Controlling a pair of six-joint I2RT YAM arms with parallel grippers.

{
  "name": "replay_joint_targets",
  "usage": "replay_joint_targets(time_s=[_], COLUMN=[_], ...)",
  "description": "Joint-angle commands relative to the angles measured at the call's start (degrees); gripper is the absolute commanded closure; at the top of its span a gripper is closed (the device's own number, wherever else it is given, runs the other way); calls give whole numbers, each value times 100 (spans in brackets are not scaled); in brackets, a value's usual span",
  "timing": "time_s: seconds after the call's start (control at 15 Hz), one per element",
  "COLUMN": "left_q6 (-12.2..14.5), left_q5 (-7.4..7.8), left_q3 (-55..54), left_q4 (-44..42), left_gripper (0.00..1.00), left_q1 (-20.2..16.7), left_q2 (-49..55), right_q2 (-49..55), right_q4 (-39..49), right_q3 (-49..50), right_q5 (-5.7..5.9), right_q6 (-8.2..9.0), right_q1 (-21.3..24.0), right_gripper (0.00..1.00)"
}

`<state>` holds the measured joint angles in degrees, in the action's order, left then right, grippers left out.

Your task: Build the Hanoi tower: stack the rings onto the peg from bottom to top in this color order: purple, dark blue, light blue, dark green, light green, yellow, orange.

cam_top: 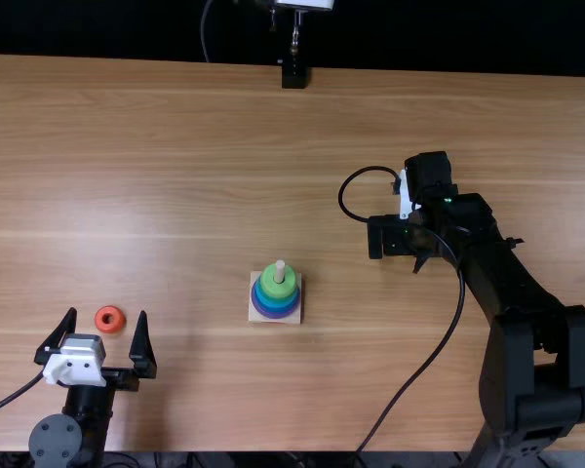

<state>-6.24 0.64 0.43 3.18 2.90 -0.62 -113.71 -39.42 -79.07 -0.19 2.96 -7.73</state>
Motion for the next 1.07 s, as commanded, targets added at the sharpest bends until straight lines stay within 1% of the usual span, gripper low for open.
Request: replay_joint_targets(time_s=[0.0,0.27,0.33,0.4,0.67,0.8,0.87,0.93,1.0], left_q6=[12,12,12,12,12,12,12,12,12], left_q5=[83,83,83,83,83,83,83,83,83], left_q3=[-43,-43,-43,-43,-43,-43,-43,-43,-43], left_q4=[209,209,209,209,209,209,209,209,209], left_gripper=[0,0,0,0,0,0,0,0,0], left_q1=[-44,-44,-44,-44,-44,-44,-44,-44,-44], left_q2=[62,62,62,62,62,62,62,62,62], right_q2=[-99,-178,-187,-204,-266,-327,-345,-345,-354], right_q4=[2,-9,-9,-9,-9,-9,-19,-9,-9], right_q3=[-21,-21,-21,-21,-30,-162,-188,-188,-206], right_q5=[-3,19,19,8,8,19,19,19,19], right_q6=[20,-1,-11,-1,20,31,31,31,31], right_q1=[17,17,17,17,8,17,17,17,17], right_gripper=[0,0,5,16,30,30,33,40,40])
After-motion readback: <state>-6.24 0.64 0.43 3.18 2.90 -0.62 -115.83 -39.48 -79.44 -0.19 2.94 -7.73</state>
